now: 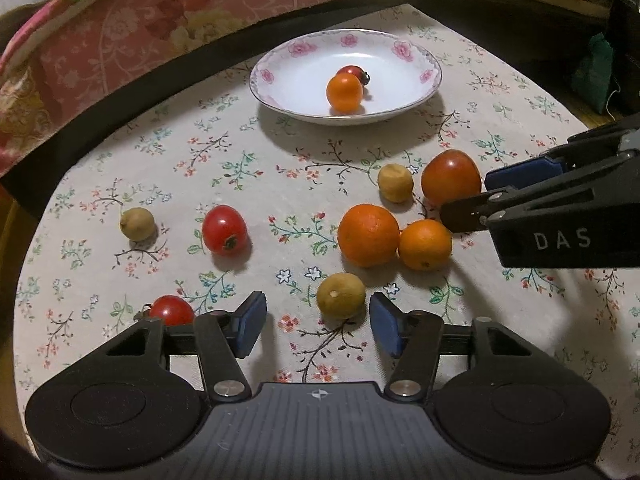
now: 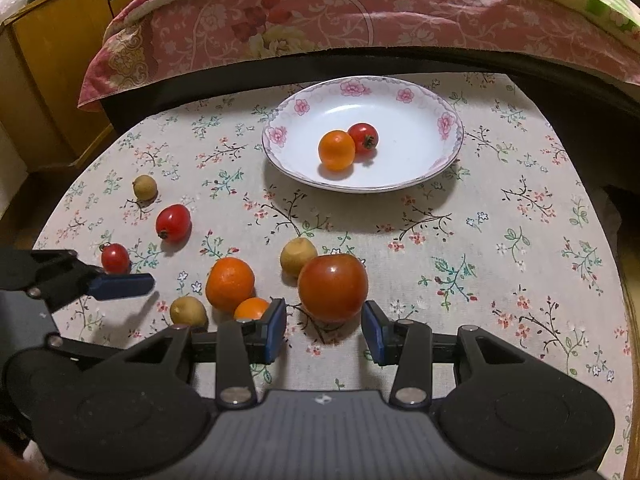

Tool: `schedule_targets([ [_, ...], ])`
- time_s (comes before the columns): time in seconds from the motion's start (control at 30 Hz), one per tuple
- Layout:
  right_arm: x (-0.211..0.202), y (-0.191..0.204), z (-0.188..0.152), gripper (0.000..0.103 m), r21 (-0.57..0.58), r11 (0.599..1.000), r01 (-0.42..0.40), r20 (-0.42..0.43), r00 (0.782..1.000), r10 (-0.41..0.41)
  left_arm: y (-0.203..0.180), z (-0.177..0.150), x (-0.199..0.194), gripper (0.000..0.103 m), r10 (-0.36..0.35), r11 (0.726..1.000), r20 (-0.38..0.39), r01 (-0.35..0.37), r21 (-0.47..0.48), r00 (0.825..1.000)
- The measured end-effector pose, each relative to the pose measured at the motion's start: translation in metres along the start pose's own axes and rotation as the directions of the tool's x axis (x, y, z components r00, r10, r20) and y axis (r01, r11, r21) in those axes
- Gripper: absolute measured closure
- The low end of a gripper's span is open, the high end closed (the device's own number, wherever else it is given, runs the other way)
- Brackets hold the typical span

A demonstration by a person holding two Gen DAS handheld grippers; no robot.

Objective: Organize fruits
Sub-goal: 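Grasp the yellow-brown fruit with the left gripper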

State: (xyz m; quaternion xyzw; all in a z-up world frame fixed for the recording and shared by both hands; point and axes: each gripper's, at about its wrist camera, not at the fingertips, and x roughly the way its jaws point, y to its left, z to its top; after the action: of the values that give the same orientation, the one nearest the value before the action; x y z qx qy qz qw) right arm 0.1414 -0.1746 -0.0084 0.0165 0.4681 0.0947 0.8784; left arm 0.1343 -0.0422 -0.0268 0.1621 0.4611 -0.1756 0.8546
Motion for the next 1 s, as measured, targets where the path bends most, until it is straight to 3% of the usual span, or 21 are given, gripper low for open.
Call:
schedule_targets([
  [0.67, 0.0009, -0.0012, 0.0003, 0.067, 0.009, 1.000, -0.007, -0.001, 1.000, 0.007, -0.0055, 0.0036, 0.0018, 0.038, 0.001, 1.000, -0.007, -0.001, 0.009, 1.000],
  [1.0, 0.0014, -0.0010, -0.0002, 0.067, 0.011, 1.000, -0.007, -0.001, 1.000, 0.007, -0.0094, 0.0044, 0.0002, 0.058, -0.027, 1.000, -0.016, 0.027, 0.013, 1.000],
])
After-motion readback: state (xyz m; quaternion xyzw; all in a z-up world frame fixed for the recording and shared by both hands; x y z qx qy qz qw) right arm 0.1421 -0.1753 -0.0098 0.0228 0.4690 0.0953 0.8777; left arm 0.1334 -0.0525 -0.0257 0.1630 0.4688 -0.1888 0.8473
